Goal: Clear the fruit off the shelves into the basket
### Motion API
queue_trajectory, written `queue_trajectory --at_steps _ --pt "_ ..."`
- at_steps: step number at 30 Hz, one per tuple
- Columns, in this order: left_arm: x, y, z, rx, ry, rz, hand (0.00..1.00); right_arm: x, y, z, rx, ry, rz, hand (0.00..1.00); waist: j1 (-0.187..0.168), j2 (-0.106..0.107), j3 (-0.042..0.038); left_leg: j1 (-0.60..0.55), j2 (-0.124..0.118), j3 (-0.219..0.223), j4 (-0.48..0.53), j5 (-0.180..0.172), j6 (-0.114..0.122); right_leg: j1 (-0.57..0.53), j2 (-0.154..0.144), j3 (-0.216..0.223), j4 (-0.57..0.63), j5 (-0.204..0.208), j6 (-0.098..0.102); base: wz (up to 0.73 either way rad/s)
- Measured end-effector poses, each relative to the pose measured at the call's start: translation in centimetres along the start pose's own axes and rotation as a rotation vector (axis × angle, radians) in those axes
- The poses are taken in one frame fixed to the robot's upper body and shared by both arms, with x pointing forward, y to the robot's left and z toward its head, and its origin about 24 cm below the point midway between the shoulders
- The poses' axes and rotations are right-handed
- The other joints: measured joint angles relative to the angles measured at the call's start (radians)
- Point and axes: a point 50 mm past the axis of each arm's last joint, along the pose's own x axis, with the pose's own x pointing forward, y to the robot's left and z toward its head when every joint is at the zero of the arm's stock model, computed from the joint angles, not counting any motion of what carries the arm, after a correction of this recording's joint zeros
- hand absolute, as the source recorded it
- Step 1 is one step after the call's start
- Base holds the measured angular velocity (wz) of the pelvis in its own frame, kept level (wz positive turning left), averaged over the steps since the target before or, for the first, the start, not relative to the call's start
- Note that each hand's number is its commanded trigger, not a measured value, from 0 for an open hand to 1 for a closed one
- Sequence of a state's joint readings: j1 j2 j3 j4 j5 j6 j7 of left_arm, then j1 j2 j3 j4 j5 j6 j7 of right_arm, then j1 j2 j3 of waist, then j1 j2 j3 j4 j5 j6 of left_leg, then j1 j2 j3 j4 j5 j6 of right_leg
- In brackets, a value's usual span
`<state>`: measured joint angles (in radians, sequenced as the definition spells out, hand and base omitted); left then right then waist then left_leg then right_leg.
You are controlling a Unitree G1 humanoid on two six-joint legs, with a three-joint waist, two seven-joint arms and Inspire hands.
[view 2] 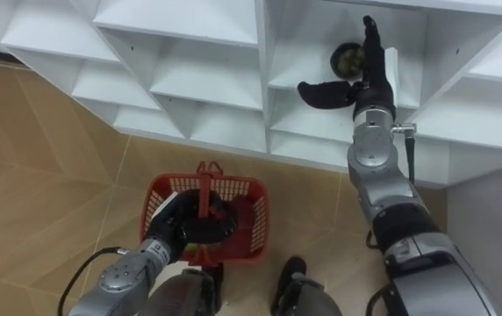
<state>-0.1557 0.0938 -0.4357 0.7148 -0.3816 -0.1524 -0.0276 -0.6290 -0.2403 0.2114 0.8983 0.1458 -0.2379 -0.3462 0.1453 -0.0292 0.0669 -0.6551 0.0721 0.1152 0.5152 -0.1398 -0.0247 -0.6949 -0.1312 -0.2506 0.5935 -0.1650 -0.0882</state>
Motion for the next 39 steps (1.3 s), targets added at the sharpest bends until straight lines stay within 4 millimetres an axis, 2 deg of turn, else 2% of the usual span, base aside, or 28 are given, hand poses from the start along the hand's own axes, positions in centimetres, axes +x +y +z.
queue_trajectory --at_steps 8,14,18,20,39 --pt "0.0 0.1 0.0 0.001 0.000 -0.001 1.00 -0.1 -0.3 -0.7 -0.016 0.028 -0.009 0.00 0.001 -0.002 0.0009 -0.001 0.000 0.001 0.002 0.002 0.001 -0.002 -0.002 -0.001 0.003 0.001 0.002 0.00" --pt "0.0 0.1 0.0 0.004 0.001 -0.005 1.00 0.3 -0.9 -0.6 -0.041 0.029 -0.041 0.00 0.009 -0.009 0.0054 -0.003 -0.002 0.002 0.001 0.004 0.000 -0.005 -0.001 -0.001 0.000 0.003 0.004 -0.01" --pt "-0.1 0.1 0.0 0.007 0.002 -0.011 1.00 0.4 -1.5 -0.7 -0.092 0.023 -0.053 0.00 0.023 -0.009 0.0056 -0.004 -0.001 0.005 0.001 0.004 0.001 -0.006 -0.001 -0.001 -0.003 0.006 0.004 0.00" --pt "-0.1 0.0 -0.1 0.015 0.006 -0.017 1.00 0.4 -2.0 -0.8 -0.116 0.020 -0.062 0.00 0.034 -0.010 0.0057 -0.004 -0.001 0.006 0.001 0.003 0.001 -0.006 -0.001 0.000 -0.003 0.010 -0.004 0.00" --pt "-0.1 -0.1 0.3 0.019 -0.013 -0.020 1.00 0.3 -2.5 -1.4 -0.192 0.038 -0.077 0.00 0.053 -0.010 0.0055 -0.005 0.000 0.006 0.001 0.003 0.002 -0.006 -0.001 -0.001 -0.004 0.013 -0.004 0.00"
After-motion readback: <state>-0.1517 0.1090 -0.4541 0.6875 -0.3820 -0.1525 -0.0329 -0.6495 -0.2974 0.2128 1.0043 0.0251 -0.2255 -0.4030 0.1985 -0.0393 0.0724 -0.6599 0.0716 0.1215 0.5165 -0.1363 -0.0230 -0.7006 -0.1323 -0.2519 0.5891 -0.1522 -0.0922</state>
